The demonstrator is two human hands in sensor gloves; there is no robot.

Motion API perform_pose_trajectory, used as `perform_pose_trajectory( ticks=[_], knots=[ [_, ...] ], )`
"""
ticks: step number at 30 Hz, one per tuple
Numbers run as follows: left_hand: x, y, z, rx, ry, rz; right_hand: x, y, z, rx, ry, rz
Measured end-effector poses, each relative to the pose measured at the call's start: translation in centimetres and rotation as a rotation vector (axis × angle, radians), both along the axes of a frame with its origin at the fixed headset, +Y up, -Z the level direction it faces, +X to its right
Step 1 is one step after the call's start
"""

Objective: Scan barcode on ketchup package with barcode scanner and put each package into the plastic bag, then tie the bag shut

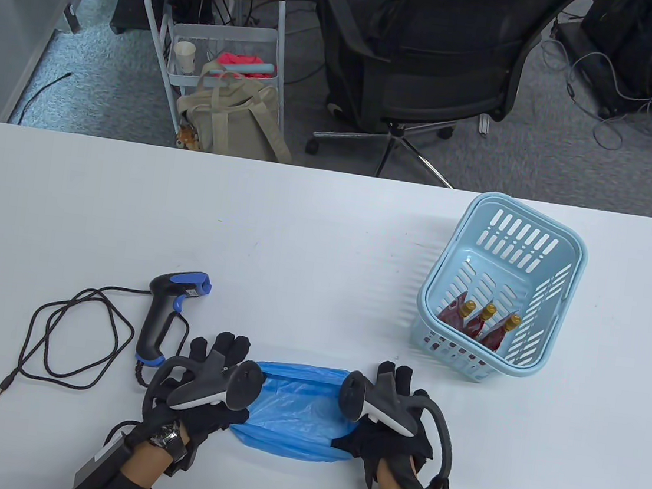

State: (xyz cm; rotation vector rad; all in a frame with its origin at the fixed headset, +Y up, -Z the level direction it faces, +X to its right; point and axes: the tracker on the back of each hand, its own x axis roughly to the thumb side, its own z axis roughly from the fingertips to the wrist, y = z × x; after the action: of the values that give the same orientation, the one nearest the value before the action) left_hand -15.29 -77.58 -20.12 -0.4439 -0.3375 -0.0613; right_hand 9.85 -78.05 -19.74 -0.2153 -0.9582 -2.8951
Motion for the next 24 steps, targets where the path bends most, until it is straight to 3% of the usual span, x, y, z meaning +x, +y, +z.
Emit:
perform_pose_trajectory(
  ticks=[6,24],
  knots=[
    [-0.1,0.0,0.0,-0.015,0.002,0.004,0.0,-0.3,-0.2,0.086,-0.029,-0.036],
    [-0.8,-0.1,-0.4,-0.054,0.029,0.025,1.1,-0.1,-1.0,0.028,-0.053,-0.008]
  ],
)
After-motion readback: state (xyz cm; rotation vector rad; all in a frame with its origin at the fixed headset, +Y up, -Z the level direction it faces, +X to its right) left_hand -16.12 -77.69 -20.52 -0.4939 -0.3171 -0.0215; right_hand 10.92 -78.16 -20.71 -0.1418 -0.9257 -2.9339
